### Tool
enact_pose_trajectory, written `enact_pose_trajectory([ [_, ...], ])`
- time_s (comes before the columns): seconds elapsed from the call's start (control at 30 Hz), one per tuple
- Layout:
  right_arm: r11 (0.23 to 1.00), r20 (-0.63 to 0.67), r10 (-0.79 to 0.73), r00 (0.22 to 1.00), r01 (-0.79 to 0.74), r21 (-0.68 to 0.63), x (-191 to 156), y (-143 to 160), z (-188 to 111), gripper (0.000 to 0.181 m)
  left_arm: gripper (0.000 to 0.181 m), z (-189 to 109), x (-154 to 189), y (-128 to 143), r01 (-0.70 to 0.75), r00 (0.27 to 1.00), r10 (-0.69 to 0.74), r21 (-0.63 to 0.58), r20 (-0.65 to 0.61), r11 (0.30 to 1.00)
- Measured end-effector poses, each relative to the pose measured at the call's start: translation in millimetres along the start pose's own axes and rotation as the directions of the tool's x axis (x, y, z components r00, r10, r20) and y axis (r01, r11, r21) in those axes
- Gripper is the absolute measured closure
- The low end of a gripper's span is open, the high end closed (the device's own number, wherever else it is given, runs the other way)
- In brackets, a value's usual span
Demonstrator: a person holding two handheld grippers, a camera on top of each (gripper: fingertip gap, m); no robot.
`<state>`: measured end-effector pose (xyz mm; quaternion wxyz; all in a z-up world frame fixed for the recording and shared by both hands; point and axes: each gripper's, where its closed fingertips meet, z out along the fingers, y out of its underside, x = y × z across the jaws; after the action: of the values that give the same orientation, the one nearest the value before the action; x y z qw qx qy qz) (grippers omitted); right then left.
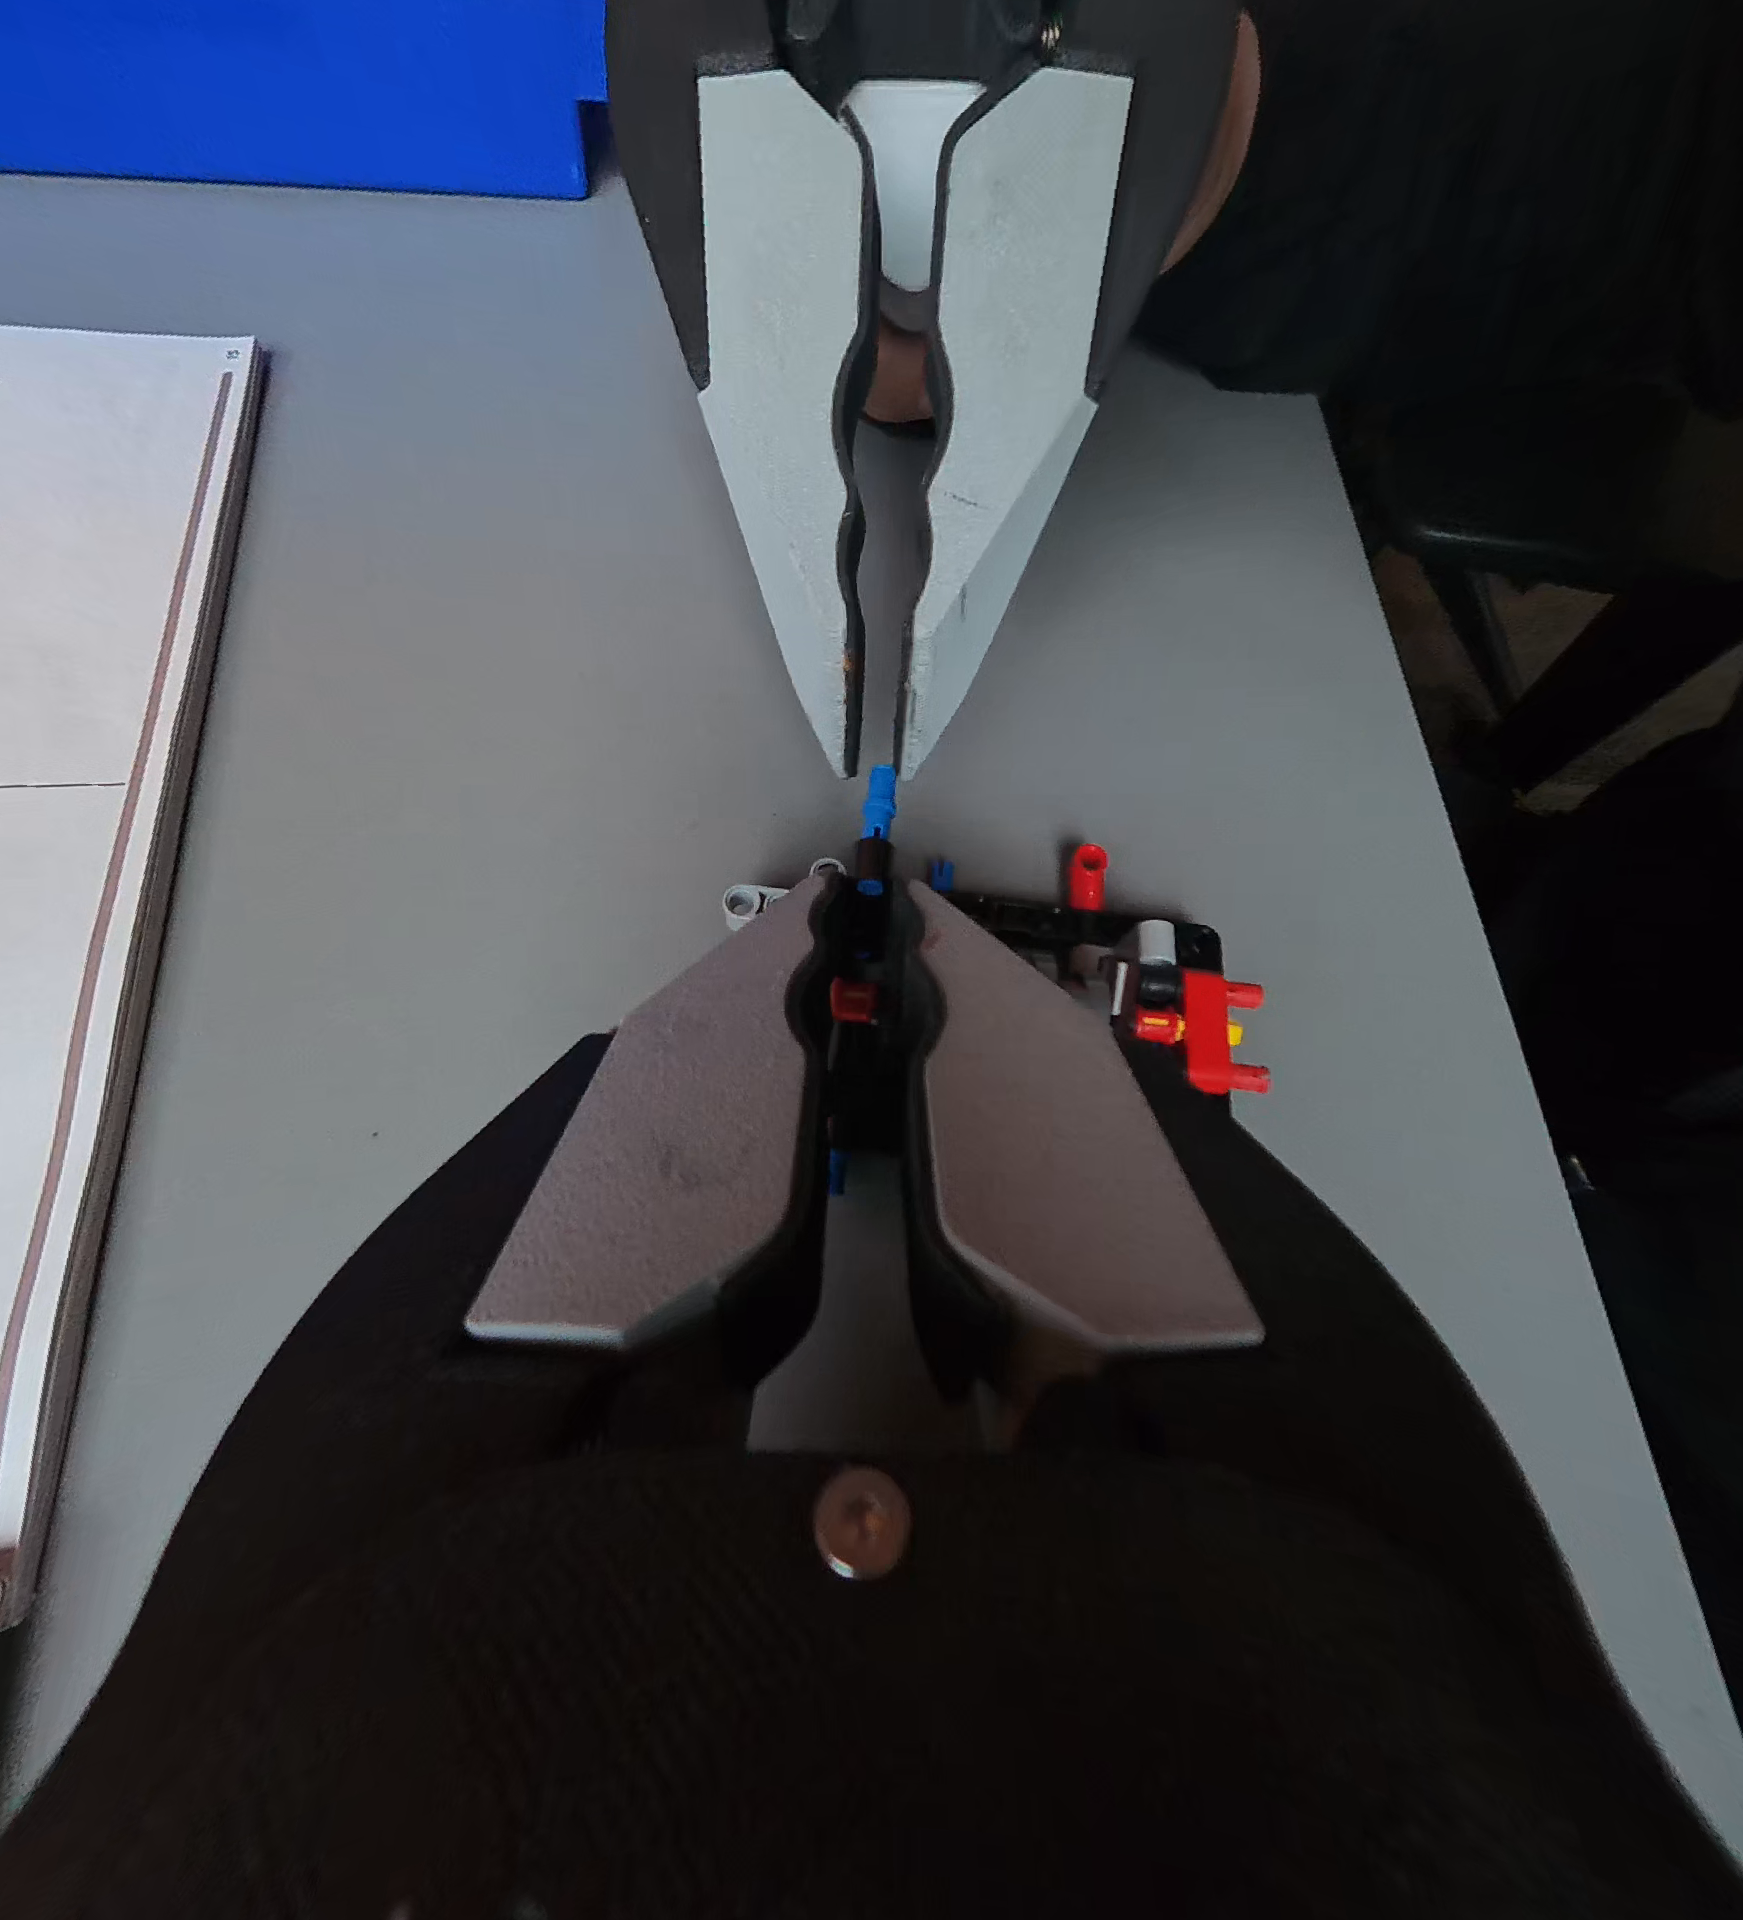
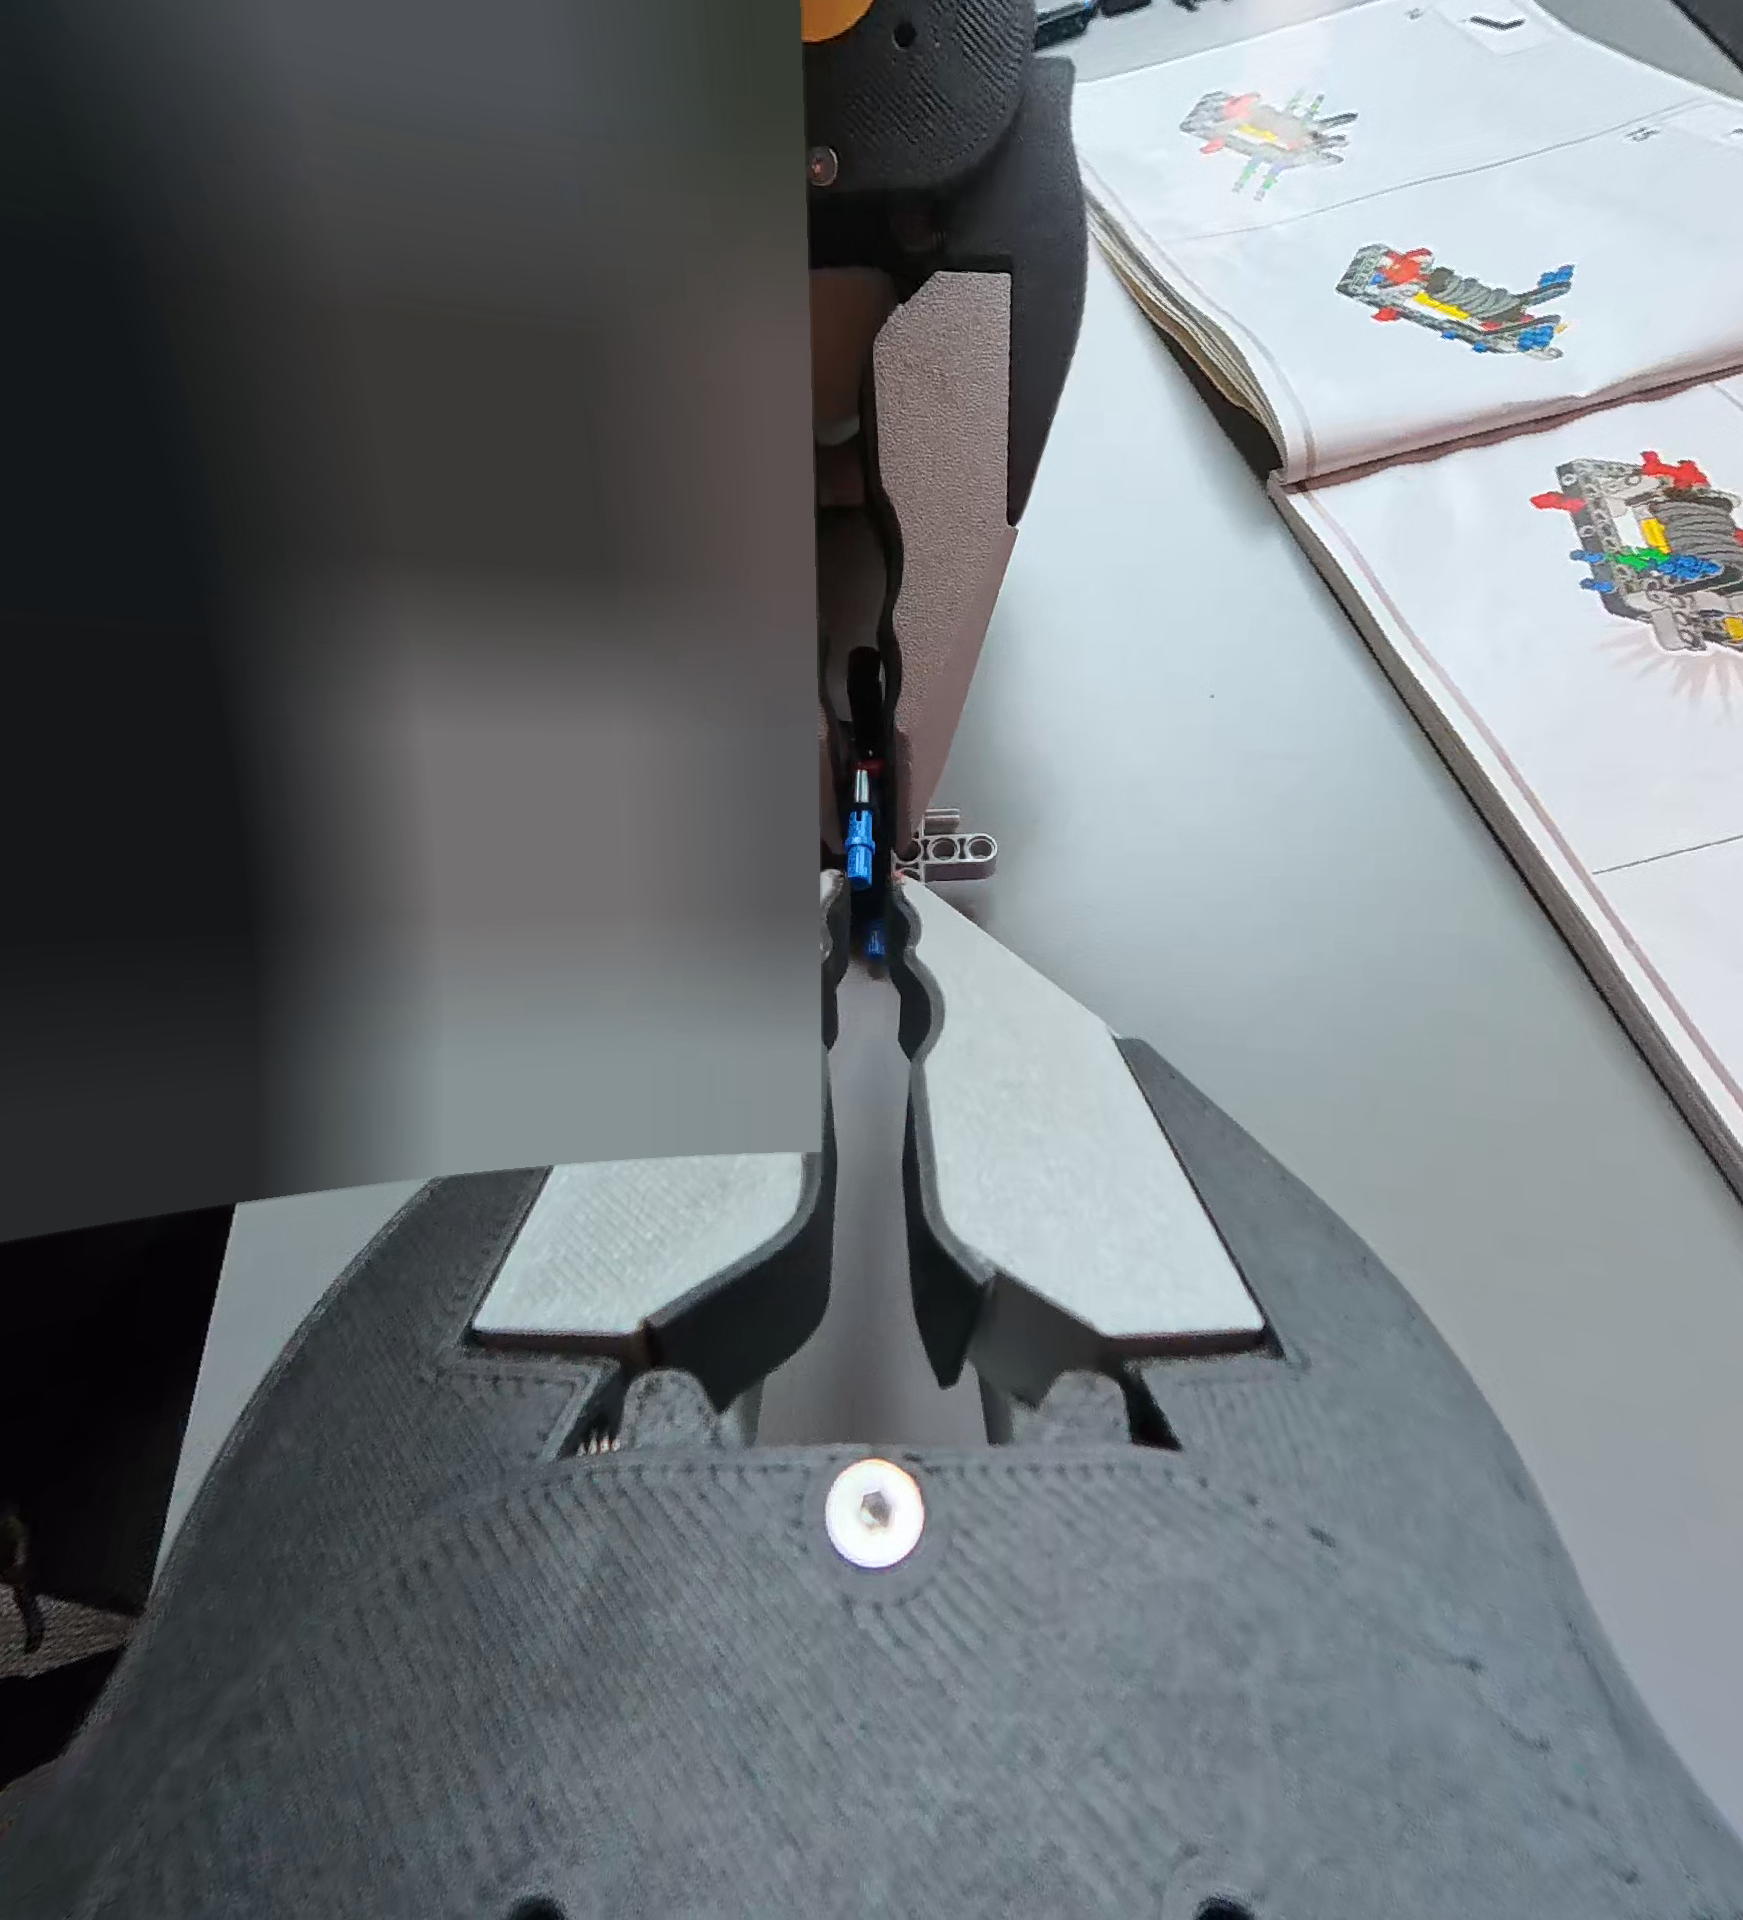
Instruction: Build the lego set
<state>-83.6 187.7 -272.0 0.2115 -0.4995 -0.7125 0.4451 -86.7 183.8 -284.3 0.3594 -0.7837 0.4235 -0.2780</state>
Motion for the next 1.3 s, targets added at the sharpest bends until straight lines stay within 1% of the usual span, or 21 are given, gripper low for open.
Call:
enact_pose_trajectory([
  [0.03, 1.0, -0.004, -0.005, 1.0, 0.005, 0.0, 0, 0, 1, 0.18, 0.175, 0, 0, 0, 0.005, 1.0, -0.005, 0.002, -0.006, 1.0],
  [0.1, 1.0, -0.01, -0.01, 1.0, 0.01, -0.008, 0, 1, 2, 0.181, 0.172, -1, -1, 1, 0.02, 1.0, -0.02, -0.002, -0.01, 1.0],
  [0.13, 1.0, -0.011, -0.014, 1.0, 0.014, -0.009, -1, 1, 3, 0.181, 0.165, -1, -1, 2, 0.016, 1.0, -0.016, -0.006, -0.006, 1.0],
  [0.17, 1.0, -0.009, -0.018, 1.0, 0.018, -0.004, -1, 1, 3, 0.181, 0.163, -3, -3, 2, 0.008, 1.0, -0.008, -0.004, 0.007, 1.0],
  [0.23, 1.0, -0.011, -0.018, 1.0, 0.018, 0.008, -1, -1, 3, 0.181, 0.169, -6, 0, -1, -0.016, 1.0, 0.016, 0.014, 0.002, 1.0],
  [0.33, 1.0, 0.007, -0.008, 1.0, 0.008, 0.019, -3, -3, 4, 0.181, 0.175, -8, -1, -1, -0.027, 0.999, 0.027, 0.011, 0.017, 1.0],
  [0.5, 1.0, 0.0, -0.017, 1.0, 0.017, 0.022, 1, -4, 6, 0.181, 0.175, -8, -2, -1, -0.002, 1.0, 0.002, 0.016, 0.006, 1.0],
  [0.83, 0.999, 0.009, -0.037, 0.999, 0.037, 0.005, 1, -5, 6, 0.181, 0.176, -8, -3, 0, -0.028, 0.999, 0.028, -0.002, 0.026, 1.0],
  [1.1, 0.998, -0.009, -0.069, 0.998, 0.069, -0.003, 2, -6, 7, 0.181, 0.176, -9, -4, 0, -0.028, 0.999, 0.028, -0.017, 0.032, 0.999],
  [1.17, 0.997, 0.005, -0.077, 0.997, 0.077, -0.003, -1, -8, 11, 0.181, 0.176, -6, -1, -1, -0.026, 1.0, 0.026, -0.013, 0.017, 1.0],
  [1.23, 0.995, -0.045, -0.1, 0.994, 0.099, -0.015, 4, -9, 11, 0.181, 0.176, -7, -7, -1, -0.031, 0.998, 0.032, -0.014, 0.058, 0.999],
  [1.3, 0.996, -0.045, -0.094, 0.995, 0.094, -0.008, 5, -9, 12, 0.181, 0.176, -8, -7, -1, -0.031, 0.998, 0.032, -0.019, 0.05, 0.999],
])
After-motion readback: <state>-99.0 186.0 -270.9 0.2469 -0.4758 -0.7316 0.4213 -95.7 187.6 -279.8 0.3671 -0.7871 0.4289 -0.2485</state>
